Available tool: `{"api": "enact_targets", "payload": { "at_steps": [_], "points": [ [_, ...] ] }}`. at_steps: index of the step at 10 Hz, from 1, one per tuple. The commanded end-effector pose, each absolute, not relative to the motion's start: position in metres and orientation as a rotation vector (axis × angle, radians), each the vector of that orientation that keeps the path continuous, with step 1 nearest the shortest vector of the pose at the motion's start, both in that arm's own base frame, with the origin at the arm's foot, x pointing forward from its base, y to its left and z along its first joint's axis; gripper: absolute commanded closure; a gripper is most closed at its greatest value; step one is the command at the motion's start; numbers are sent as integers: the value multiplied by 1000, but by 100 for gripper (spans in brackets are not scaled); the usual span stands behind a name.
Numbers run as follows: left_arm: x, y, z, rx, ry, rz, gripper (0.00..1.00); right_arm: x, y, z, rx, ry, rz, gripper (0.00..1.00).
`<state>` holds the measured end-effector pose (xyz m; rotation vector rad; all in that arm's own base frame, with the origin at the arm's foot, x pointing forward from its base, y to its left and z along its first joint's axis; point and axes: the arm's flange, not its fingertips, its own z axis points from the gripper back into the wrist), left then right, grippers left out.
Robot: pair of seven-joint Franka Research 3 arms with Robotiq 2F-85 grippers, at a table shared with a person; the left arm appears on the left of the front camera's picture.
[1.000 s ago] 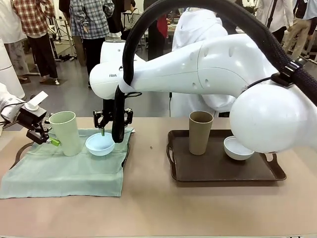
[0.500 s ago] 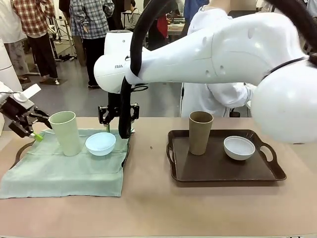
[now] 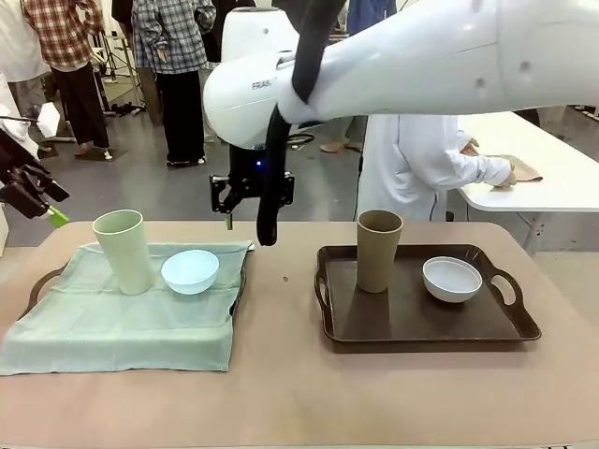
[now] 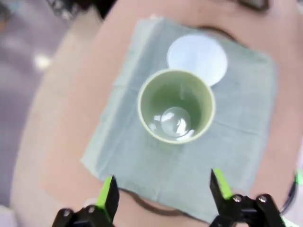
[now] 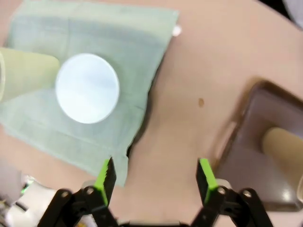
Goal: Set up a tray with a mat and arrange the tableware.
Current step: Place the Picnic Bowl and Reusable plastic cup back onto the Handle tray in front of the human's position.
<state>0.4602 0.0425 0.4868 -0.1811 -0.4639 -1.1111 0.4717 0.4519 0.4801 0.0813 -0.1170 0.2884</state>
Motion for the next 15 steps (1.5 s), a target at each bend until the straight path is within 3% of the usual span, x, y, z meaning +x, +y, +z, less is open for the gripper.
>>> {"api": "enact_targets", "payload": {
  "at_steps": [1,3,5,6,9,10,15],
  "points": [
    [436,8,499,-10,-309,-1009,0,439,413,484,82,-155,180,12],
    [428,-20,521,66,-221,-980,0,427,391,499,81,-100,104,12],
    [438,-52,543,-108,-177,-830,0,421,381,506,53,-66,46,12],
    [442,-65,547,-99,-162,-776,0,423,378,505,46,-38,28,12],
    [466,-99,538,88,-277,-546,0,439,371,497,63,50,11,12],
    [443,-83,547,-52,-178,-708,0,450,373,492,55,53,49,12],
    [443,-83,547,-52,-178,-708,0,433,369,498,48,18,16,12]
  ]
}}
